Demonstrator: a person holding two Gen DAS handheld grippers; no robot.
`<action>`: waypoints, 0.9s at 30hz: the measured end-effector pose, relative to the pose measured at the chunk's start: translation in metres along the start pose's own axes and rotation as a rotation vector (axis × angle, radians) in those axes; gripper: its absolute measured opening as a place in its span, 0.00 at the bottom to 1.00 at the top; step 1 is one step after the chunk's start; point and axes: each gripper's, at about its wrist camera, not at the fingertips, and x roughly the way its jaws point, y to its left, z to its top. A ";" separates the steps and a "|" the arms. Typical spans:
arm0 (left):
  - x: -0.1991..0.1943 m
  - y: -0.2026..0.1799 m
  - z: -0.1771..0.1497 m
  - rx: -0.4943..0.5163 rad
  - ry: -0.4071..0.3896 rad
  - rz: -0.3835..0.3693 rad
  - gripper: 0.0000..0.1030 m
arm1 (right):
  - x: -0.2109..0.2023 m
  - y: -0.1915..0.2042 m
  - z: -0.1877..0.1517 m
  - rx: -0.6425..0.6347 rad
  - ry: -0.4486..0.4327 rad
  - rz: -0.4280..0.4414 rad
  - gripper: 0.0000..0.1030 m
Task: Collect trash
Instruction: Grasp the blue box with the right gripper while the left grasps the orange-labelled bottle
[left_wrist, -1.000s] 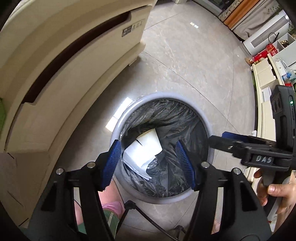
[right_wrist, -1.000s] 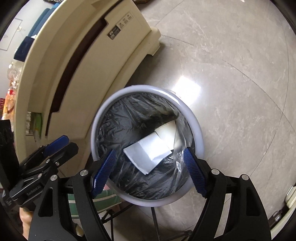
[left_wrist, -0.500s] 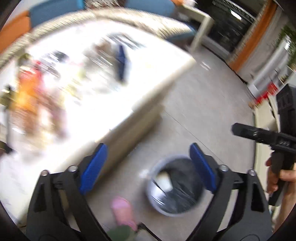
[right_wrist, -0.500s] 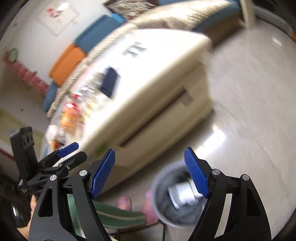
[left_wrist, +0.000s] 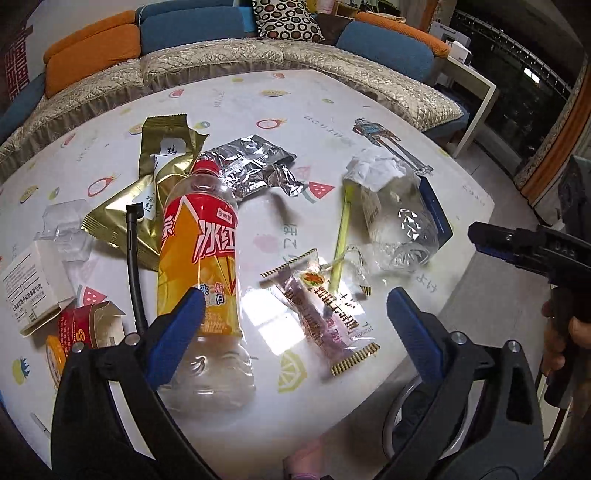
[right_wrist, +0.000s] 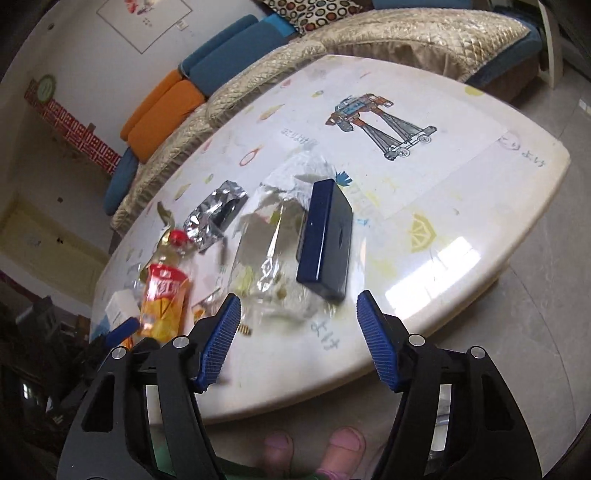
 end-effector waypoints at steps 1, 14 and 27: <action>0.000 0.003 0.002 -0.008 -0.005 -0.002 0.93 | 0.004 -0.001 0.002 -0.001 0.001 -0.009 0.64; 0.029 0.031 0.010 -0.007 0.035 0.043 0.91 | 0.039 -0.016 0.023 0.066 0.027 -0.052 0.56; 0.050 0.036 0.010 -0.013 0.094 0.018 0.57 | 0.060 -0.026 0.018 0.085 0.081 -0.067 0.20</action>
